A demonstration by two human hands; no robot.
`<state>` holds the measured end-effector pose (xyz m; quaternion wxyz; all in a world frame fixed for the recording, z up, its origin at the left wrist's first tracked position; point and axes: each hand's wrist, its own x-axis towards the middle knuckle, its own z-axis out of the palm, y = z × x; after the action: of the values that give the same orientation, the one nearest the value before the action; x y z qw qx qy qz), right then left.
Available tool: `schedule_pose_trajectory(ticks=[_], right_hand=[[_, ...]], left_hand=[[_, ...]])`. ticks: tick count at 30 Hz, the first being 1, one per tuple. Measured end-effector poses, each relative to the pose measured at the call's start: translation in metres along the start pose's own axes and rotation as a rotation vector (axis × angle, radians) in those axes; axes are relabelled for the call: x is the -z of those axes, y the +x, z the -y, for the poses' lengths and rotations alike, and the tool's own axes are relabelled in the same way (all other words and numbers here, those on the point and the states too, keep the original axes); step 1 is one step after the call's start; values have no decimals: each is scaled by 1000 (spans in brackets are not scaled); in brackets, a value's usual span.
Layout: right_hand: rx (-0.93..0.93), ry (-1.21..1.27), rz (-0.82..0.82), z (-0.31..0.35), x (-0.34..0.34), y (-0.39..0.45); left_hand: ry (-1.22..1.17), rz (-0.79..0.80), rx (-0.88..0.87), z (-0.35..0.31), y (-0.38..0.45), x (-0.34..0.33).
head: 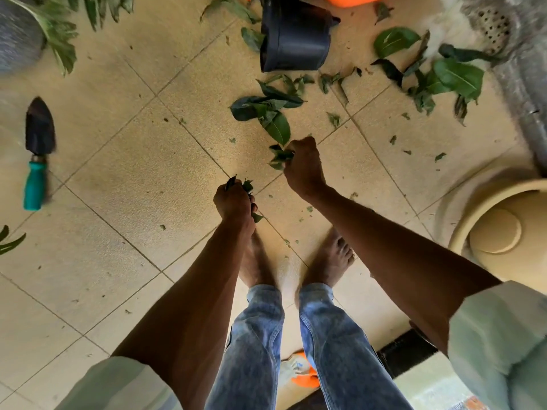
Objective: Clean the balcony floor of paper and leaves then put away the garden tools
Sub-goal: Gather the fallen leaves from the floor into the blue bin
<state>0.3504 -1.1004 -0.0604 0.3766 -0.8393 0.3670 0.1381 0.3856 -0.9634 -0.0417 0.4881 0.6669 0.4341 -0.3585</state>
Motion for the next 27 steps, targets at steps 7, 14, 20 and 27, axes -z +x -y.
schedule_pose_trajectory(ticks=[7,14,20,27], right_hand=[[-177,-59,-130,20,-19,47],[246,-408,109,17,-22,18],[126,-270,149,4,-25,-9],[481,-620,105,65,-9,68]], left_hand=[[-12,12,-3,-12,7,0],[-36,7,-12,-44,23,8],[-69,-41,22,-35,22,16],[-76,-77,9,-44,31,25]])
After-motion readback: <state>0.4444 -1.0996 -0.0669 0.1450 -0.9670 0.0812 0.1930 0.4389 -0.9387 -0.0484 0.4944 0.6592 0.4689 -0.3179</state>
